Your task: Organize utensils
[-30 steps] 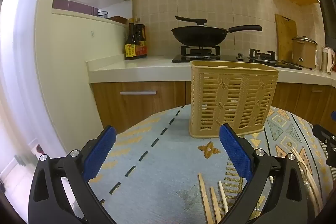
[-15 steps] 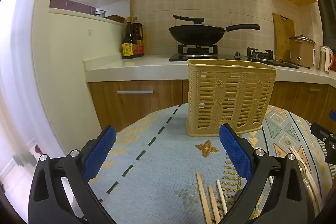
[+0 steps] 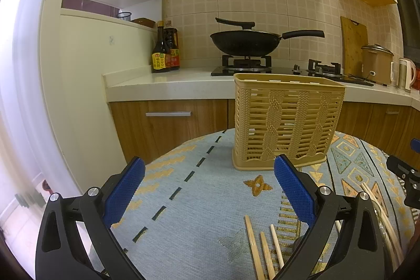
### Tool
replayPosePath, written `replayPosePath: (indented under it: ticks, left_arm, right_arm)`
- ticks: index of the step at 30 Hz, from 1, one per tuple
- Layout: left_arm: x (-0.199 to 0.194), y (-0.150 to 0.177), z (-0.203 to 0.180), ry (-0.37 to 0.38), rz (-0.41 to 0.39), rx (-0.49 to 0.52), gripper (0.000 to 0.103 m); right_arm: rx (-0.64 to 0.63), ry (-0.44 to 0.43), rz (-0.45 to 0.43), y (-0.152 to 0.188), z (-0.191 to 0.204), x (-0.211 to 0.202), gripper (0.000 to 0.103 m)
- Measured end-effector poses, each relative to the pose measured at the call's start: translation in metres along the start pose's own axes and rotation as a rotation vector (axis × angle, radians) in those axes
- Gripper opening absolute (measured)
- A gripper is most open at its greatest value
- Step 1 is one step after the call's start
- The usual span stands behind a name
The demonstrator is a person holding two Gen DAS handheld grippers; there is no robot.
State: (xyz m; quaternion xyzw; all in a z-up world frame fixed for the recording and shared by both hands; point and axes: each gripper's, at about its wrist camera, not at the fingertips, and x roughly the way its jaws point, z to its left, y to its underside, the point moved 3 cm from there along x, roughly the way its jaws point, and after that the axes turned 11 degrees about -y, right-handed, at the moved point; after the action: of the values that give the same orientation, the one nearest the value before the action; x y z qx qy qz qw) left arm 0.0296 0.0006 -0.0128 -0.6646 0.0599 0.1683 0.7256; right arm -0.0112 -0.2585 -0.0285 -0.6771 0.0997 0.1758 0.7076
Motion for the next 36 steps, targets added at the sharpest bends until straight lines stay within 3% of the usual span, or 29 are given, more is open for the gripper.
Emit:
replayPosePath:
  ticks: [36]
  left_arm:
    - [-0.0002,-0.0002,-0.0004,0.000,0.001,-0.001,0.095]
  right_arm:
    - [0.000,-0.001,0.001,-0.0002,-0.0003,-0.0001,0.097]
